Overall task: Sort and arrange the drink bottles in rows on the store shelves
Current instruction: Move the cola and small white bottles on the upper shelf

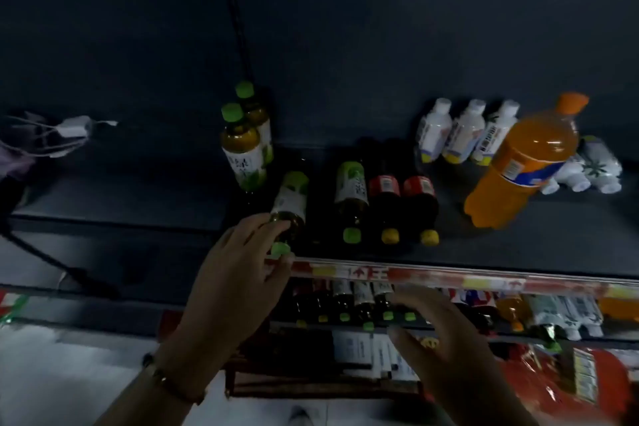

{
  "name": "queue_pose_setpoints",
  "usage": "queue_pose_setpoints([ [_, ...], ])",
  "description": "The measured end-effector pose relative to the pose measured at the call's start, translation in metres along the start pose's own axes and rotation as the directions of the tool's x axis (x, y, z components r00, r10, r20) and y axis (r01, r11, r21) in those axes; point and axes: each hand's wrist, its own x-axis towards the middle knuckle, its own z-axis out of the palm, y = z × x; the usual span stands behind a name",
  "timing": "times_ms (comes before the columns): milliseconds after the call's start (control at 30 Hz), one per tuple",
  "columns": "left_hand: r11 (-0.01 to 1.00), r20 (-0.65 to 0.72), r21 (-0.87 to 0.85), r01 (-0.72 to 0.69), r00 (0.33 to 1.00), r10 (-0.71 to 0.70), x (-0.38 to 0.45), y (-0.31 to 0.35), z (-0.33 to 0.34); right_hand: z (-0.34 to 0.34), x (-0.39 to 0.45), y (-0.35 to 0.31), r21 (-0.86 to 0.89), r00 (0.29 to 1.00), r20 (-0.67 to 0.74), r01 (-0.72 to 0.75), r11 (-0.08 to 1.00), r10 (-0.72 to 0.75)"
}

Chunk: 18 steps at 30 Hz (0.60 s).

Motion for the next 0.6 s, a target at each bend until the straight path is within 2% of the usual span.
queue_pose_setpoints([
  [100, 1.0, 0.048, -0.006, 0.025, 0.999, -0.024, 0.028, -0.021, 0.014, 0.018, 0.034, -0.018, -0.064, 0.999, -0.026, 0.024, 0.998, -0.026],
  [200, 0.996, 0.18, -0.001, 0.09, 0.98, -0.088, 0.042, -0.03, 0.037, 0.034, 0.066, -0.029, -0.112, 0.996, -0.04, 0.071, 0.991, -0.076],
  [267, 0.992, 0.221, 0.016, 0.123, 0.967, -0.123, 0.046, -0.038, 0.051, 0.041, 0.09, -0.03, -0.175, 0.996, -0.039, 0.069, 0.982, -0.077],
  [400, 0.99, 0.235, 0.057, 0.126, 0.962, -0.136, 0.052, -0.049, 0.069, 0.059, 0.127, -0.03, -0.308, 0.996, -0.058, 0.041, 0.95, -0.062],
  [467, 0.99, 0.199, 0.041, 0.134, 0.97, -0.139, 0.051, -0.049, 0.071, 0.067, 0.138, -0.028, -0.384, 0.994, -0.097, 0.014, 0.923, -0.056],
  [533, 0.986, 0.194, 0.059, 0.159, 0.967, -0.167, 0.049, -0.05, 0.071, 0.072, 0.144, -0.024, -0.405, 0.991, -0.13, -0.024, 0.914, -0.031],
  [600, 0.977, 0.251, 0.105, 0.183, 0.946, -0.205, 0.045, -0.051, 0.07, 0.075, 0.146, -0.02, -0.39, 0.992, -0.125, -0.05, 0.919, 0.001],
])
